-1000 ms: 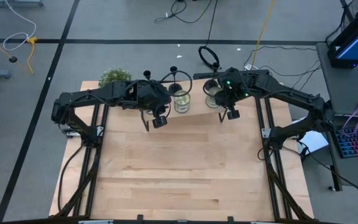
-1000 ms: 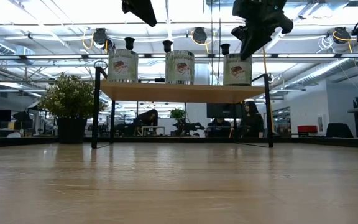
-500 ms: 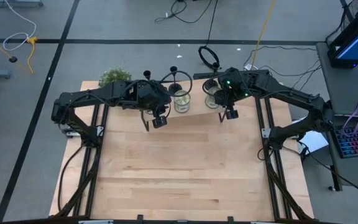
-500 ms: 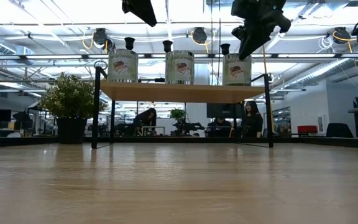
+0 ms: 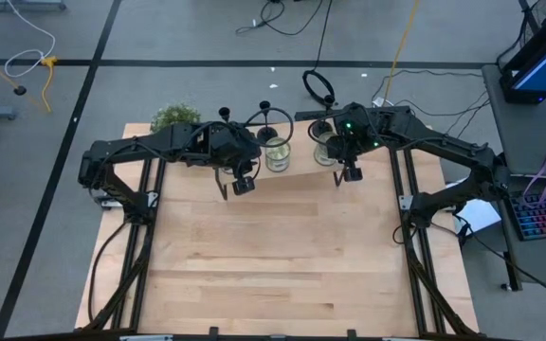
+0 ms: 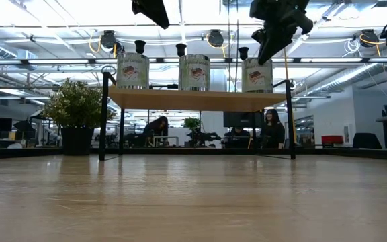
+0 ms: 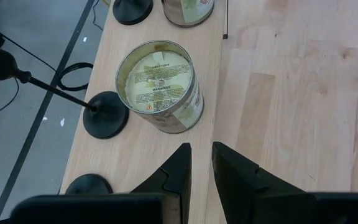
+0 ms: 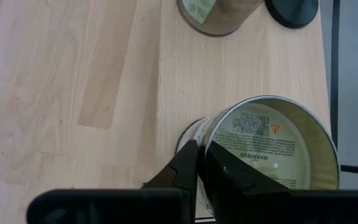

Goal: Pick & Place candle stick holders
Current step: Put the silver scented candle on the shelf aligned with the silver scented candles, then return to Home Position

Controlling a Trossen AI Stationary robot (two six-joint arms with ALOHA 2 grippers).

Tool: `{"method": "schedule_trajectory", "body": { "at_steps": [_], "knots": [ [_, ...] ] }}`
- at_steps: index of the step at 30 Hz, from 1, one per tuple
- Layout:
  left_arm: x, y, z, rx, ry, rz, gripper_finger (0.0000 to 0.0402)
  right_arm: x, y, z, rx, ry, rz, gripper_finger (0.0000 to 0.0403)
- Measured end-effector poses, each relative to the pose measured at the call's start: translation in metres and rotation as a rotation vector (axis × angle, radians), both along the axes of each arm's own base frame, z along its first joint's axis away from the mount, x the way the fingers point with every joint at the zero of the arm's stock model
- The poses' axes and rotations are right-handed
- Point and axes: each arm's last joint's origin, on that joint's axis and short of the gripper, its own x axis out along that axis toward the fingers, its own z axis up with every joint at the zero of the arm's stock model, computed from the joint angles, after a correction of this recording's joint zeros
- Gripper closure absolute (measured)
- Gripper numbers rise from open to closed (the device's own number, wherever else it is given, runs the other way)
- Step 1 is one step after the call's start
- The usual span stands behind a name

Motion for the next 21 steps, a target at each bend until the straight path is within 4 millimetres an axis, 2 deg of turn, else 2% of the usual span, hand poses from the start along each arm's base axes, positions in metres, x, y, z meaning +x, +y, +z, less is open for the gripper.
{"method": "schedule_trajectory", "body": {
  "at_steps": [13, 21],
  "knots": [
    [0.0, 0.0, 0.0, 0.0, 0.0, 0.001, 0.0332, 0.0016, -0.0005, 0.0012, 0.035, -0.03, -0.054, 0.0391],
    [0.0, 0.0, 0.0, 0.0, 0.0, 0.001, 0.0332, 0.0041, -0.0017, 0.0034, 0.016, -0.064, -0.051, 0.0327]
  ]
}}
